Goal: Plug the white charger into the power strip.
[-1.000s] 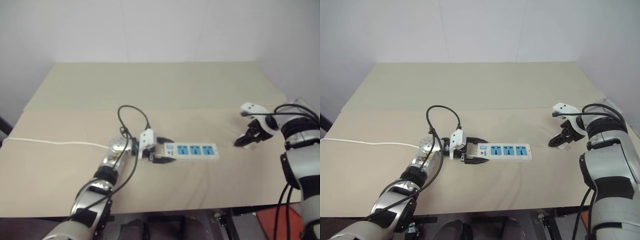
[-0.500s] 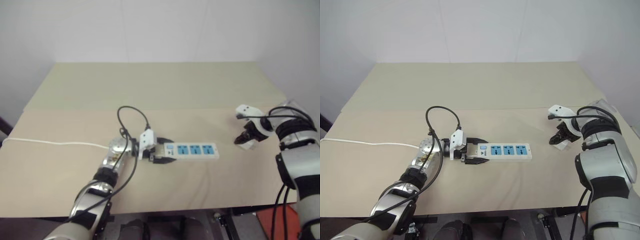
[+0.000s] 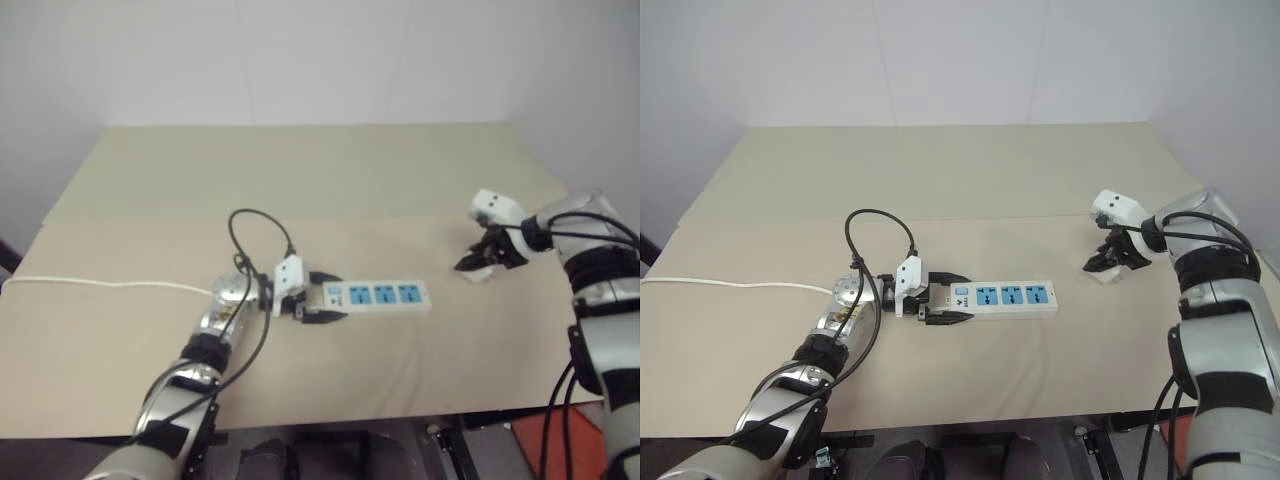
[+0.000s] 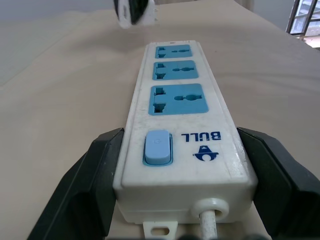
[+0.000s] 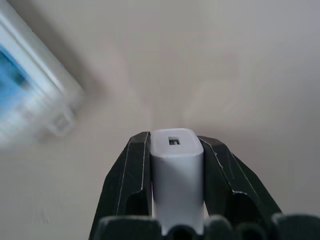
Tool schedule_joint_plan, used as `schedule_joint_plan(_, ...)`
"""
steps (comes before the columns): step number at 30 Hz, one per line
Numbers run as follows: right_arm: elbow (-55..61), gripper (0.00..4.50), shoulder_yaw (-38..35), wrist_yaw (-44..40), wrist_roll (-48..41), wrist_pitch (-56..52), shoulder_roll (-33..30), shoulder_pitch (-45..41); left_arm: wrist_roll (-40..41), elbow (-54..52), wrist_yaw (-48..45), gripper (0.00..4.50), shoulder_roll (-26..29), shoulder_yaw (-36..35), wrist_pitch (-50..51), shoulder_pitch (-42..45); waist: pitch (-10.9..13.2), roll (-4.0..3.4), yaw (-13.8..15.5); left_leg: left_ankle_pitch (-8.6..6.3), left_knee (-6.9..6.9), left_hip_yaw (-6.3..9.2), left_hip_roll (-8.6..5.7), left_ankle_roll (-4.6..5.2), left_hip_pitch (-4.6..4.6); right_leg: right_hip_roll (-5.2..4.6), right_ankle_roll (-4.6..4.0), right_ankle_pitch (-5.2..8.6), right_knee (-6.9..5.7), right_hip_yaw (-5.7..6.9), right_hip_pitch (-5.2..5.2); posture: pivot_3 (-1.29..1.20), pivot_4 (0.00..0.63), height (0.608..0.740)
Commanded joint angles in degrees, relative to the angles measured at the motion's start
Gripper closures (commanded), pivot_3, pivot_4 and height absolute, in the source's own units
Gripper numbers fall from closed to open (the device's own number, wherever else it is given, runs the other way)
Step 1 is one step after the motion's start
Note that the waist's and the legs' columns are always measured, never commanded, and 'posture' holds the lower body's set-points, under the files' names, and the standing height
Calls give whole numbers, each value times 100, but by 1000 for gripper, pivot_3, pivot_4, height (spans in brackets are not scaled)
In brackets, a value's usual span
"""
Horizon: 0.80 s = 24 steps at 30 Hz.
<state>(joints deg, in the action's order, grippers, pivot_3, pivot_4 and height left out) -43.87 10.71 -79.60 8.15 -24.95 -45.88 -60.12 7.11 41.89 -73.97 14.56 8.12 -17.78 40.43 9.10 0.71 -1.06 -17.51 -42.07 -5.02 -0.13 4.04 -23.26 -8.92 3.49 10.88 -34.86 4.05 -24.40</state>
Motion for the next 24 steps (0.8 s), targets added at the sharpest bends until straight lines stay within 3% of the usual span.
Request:
schedule_joint_plan(1,1761,3350,-1107,379,-1016,-564,31,606,72,-277,60,1247,138,-48,162,-46,0,0,19,0,0,0,1,-1,0,0,0,0,0,0,0,0,150,740)
schedule_joint_plan(6,3348,3350,-1735,1158,-1741,-1033,499,1524,128,-418,76,1247,200,-44,287,-110,0,0,25,0,-1,1,1,-1,5,0,-1,-1,-2,0,3,0,150,740)
schedule_joint_plan(11,4071,3350,-2053,1697,-2512,-1314,1099,2044,123,-633,130,1247,310,-26,370,-292,0,0,20,0,4,0,0,-1,6,1,-2,-1,0,-1,3,0,150,740)
schedule_joint_plan(24,3704,3350,-1452,1411,-3060,-317,1882,1941,172,-1152,491,1247,398,-8,643,-638,0,0,19,1,4,0,-2,0,14,4,-2,-1,-2,-2,8,0,150,740)
